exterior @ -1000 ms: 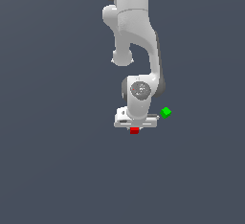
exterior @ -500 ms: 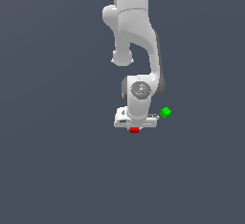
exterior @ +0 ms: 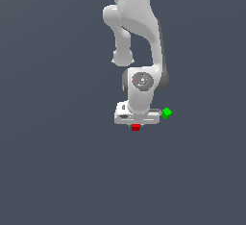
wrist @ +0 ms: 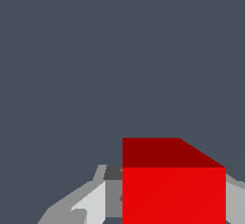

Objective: Stack the red cube on top of the green cube.

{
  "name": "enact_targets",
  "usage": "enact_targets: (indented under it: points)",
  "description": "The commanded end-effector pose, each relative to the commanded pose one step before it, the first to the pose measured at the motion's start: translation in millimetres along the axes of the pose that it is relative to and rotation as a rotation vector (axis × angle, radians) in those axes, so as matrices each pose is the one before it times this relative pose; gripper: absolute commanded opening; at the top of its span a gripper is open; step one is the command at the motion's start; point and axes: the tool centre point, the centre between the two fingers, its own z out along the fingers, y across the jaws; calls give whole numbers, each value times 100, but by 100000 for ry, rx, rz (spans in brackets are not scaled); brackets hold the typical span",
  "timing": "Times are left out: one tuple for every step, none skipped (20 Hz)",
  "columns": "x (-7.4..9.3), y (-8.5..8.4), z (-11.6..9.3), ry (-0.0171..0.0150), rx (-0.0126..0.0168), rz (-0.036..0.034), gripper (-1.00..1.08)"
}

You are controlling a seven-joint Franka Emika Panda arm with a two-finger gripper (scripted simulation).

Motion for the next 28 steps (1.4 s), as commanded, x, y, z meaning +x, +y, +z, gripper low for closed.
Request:
enact_targets:
  points:
    - [13, -2, -1911, 184, 16, -3, -100]
    - [-7, 0, -673, 0, 0, 0, -100]
    - [-4, 0, -616, 0, 0, 0, -100]
    - [1, -1, -558, 0, 0, 0, -100]
    - [6, -1, -498, 0, 0, 0, -100]
    - [11, -2, -437, 0, 0, 0, -100]
    - [16, -3, -374, 0, 0, 0, -100]
    - [20, -3, -309, 0, 0, 0, -100]
    - [22, -3, -240, 0, 0, 0, -100]
    - [20, -3, -167, 0, 0, 0, -100]
    - [14, -2, -98, 0, 0, 0, -100]
    - [5, -1, -32, 0, 0, 0, -100]
    - [14, -10, 178, 64, 20, -17, -100]
    - [-20, -34, 11, 0, 0, 0, -100]
    - [-59, -102, 32, 0, 0, 0, -100]
    - [-98, -171, 53, 0, 0, 0, -100]
    - [-139, -242, 75, 0, 0, 0, -100]
    - [-180, -315, 98, 0, 0, 0, -100]
    - [-221, -386, 120, 0, 0, 0, -100]
    - [-261, -456, 142, 0, 0, 0, -100]
    - [-300, -525, 163, 0, 0, 0, -100]
    - [-337, -592, 184, 0, 0, 0, -100]
    - [-373, -657, 204, 0, 0, 0, -100]
    - [-408, -722, 224, 0, 0, 0, -100]
    - [-441, -784, 243, 0, 0, 0, -100]
    - [-472, -845, 262, 0, 0, 0, -100]
    - [-502, -905, 280, 0, 0, 0, -100]
    - [-531, -963, 298, 0, 0, 0, -100]
